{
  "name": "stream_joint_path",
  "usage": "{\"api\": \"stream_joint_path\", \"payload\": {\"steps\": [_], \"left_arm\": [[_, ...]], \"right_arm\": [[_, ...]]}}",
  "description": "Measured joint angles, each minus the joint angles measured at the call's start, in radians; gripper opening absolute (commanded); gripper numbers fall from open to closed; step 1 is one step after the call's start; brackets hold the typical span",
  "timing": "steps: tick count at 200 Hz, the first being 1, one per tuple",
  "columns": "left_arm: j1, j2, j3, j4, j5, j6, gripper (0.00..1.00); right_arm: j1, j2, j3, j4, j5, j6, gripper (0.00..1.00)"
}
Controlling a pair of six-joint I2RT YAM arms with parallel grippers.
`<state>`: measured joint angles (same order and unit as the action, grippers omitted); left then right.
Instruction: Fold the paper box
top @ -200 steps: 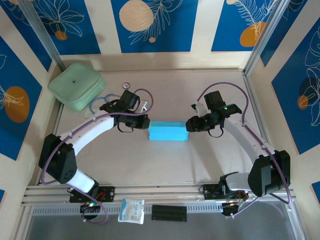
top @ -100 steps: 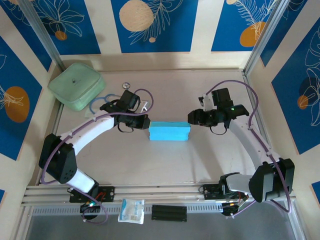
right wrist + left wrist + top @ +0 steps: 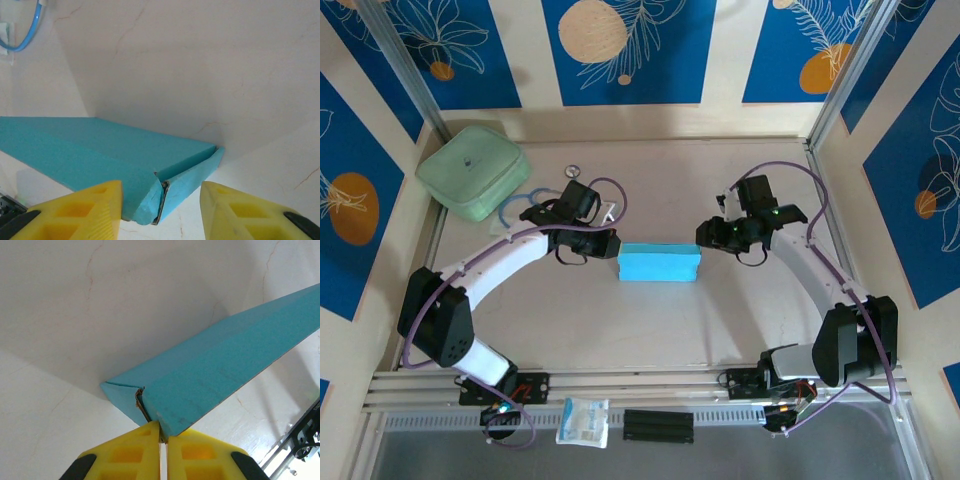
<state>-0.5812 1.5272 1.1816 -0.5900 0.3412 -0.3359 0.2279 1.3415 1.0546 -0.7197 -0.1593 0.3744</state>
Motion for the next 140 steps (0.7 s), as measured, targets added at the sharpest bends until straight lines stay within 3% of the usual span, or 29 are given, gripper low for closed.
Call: {"api": "stream_joint_path", "payload": {"steps": [39,78,140], "left_arm": [[-0.003,0.0,0.0,0.0,0.006,0.0,0.12],[-0.005,0.0,-0.004,-0.007,0.007,0.0,0.4],[-0.006,-0.062,-0.033,-0.002,-0.009,-0.003,0.52]], "right_arm": [[0.002,0.0,-0.032,0.021,0.001,0.0,0.43],[0.006,0.005,-0.043,0.049,0.003,0.001,0.43],[0.017,0.005,-0.043,0.058,0.014,0.001,0.43]]}}
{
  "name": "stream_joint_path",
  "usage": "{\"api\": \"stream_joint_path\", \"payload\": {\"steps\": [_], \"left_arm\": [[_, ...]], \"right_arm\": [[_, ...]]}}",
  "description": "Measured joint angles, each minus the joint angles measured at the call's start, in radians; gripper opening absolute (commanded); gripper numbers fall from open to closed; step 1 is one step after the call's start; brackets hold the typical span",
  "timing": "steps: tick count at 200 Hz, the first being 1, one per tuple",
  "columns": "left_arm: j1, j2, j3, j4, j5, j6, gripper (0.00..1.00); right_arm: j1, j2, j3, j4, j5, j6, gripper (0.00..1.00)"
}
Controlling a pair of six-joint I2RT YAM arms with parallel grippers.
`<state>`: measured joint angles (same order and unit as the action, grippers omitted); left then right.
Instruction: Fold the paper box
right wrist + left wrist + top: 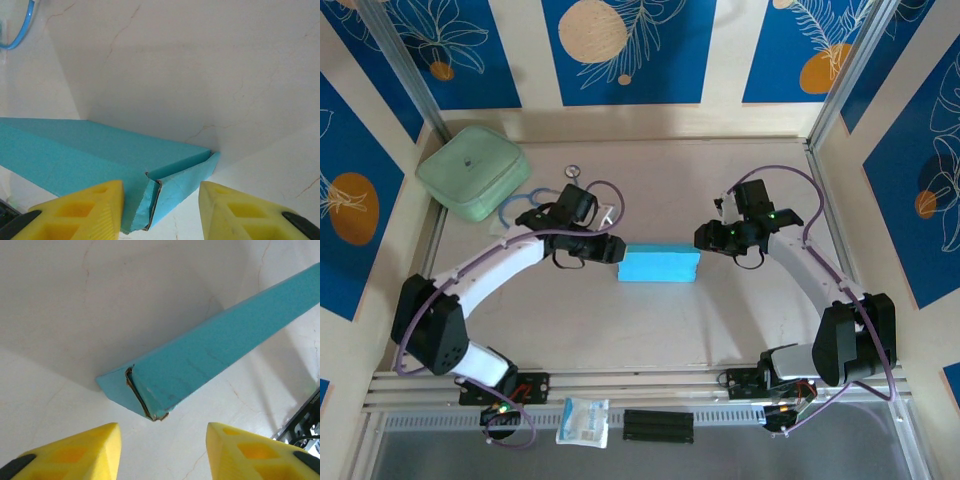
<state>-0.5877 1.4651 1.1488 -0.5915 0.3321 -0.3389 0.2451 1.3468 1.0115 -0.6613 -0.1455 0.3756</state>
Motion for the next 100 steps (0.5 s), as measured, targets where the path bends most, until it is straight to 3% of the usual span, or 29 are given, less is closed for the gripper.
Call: {"api": "stream_joint_path", "payload": {"steps": [43,100], "left_arm": [[0.001,-0.068,-0.001,0.024,-0.045,-0.035,0.55],[0.044,-0.034,0.005,0.066,-0.044,-0.177,0.38]], "right_arm": [[0.011,0.006,0.0,0.002,0.001,0.0,0.43],[0.024,0.007,0.001,0.003,0.005,-0.001,0.42]]}}
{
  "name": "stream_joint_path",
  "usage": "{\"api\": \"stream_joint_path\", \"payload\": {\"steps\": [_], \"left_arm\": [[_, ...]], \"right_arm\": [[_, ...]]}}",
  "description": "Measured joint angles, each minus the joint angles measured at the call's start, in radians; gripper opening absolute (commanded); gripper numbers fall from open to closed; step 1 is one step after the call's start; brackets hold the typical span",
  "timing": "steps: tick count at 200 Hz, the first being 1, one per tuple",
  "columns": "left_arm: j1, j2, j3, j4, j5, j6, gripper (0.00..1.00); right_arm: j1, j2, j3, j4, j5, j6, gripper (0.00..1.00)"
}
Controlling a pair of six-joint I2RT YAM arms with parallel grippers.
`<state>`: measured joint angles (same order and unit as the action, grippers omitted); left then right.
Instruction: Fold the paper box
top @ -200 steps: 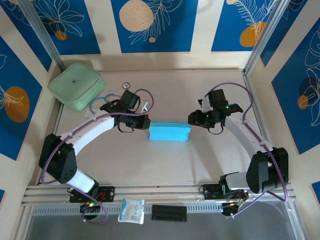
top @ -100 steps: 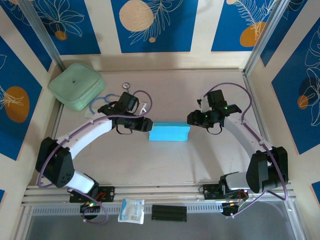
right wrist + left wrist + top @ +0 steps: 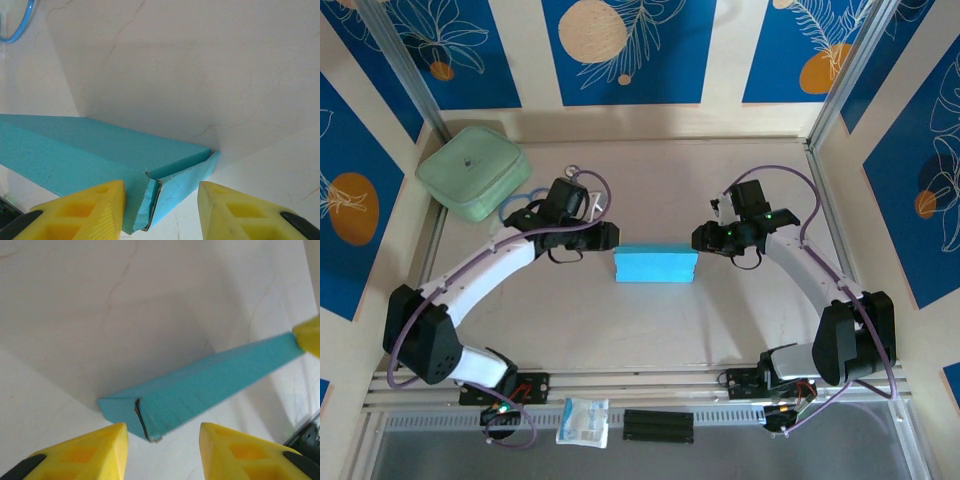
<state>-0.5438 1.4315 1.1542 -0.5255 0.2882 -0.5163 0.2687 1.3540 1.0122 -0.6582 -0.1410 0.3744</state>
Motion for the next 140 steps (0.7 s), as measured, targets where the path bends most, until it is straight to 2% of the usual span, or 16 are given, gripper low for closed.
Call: {"api": "stream_joint_path", "payload": {"steps": [29,64,101,140], "left_arm": [[0.016,0.05,-0.004,0.049,0.029,-0.041,0.28],[0.016,0.063,-0.045,0.115,0.105,-0.06,0.1],[0.02,0.061,-0.08,0.153,0.135,-0.065,0.08],[0.02,0.032,-0.131,0.196,0.142,-0.062,0.13]], "right_arm": [[0.006,0.0,0.001,-0.001,0.004,0.0,0.42],[0.01,0.005,0.002,-0.003,0.007,0.0,0.42],[0.014,0.006,0.002,-0.006,0.008,0.0,0.42],[0.022,0.011,0.002,-0.006,0.012,0.0,0.42]]}}
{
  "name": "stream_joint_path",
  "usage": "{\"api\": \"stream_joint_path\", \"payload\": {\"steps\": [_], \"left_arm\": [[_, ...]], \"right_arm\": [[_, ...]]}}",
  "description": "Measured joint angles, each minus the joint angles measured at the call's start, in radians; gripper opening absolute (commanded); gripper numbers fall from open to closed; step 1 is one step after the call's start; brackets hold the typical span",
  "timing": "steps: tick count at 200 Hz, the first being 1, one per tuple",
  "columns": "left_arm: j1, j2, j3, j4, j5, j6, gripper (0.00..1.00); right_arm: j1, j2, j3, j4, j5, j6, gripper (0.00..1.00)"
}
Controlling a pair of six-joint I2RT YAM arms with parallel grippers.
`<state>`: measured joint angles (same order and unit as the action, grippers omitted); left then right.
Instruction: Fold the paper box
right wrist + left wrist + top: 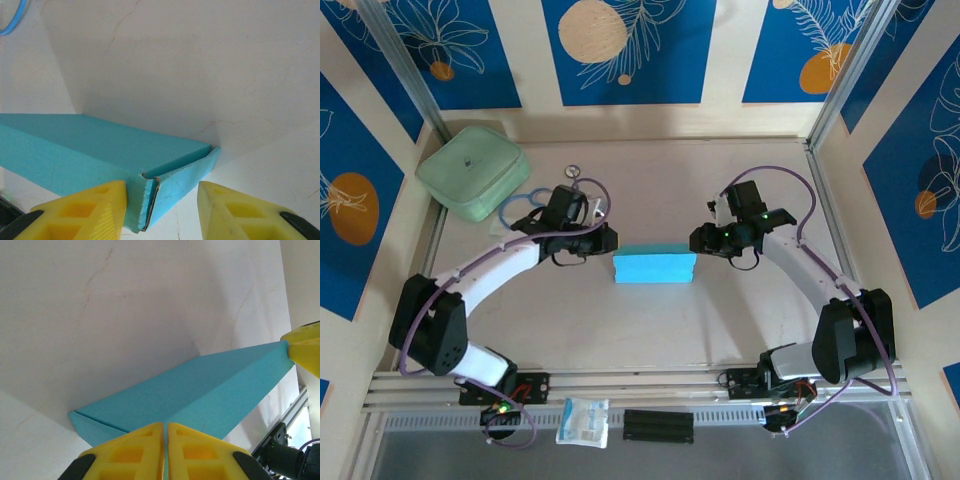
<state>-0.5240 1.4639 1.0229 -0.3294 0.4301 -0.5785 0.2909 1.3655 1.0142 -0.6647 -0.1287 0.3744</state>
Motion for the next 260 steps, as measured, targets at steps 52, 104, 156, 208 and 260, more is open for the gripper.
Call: {"api": "stream_joint_path", "payload": {"steps": [52,104,156,208,260], "left_arm": [[-0.015,-0.048,-0.103,0.148,-0.045,-0.029,0.26],[-0.032,-0.114,-0.101,0.096,-0.117,-0.037,0.47],[-0.026,-0.2,-0.098,-0.016,-0.233,-0.067,0.56],[-0.012,-0.081,-0.172,0.206,-0.08,-0.148,0.09],[-0.003,-0.111,-0.297,0.431,-0.063,-0.228,0.15]], "right_arm": [[0.031,-0.01,-0.018,0.042,0.066,-0.003,0.42],[0.049,-0.026,-0.021,0.04,0.089,-0.004,0.43],[0.056,-0.033,-0.021,0.024,0.092,-0.004,0.43],[0.069,-0.036,-0.031,0.041,0.1,0.0,0.42],[0.111,-0.061,-0.047,0.048,0.16,0.037,0.42]]}}
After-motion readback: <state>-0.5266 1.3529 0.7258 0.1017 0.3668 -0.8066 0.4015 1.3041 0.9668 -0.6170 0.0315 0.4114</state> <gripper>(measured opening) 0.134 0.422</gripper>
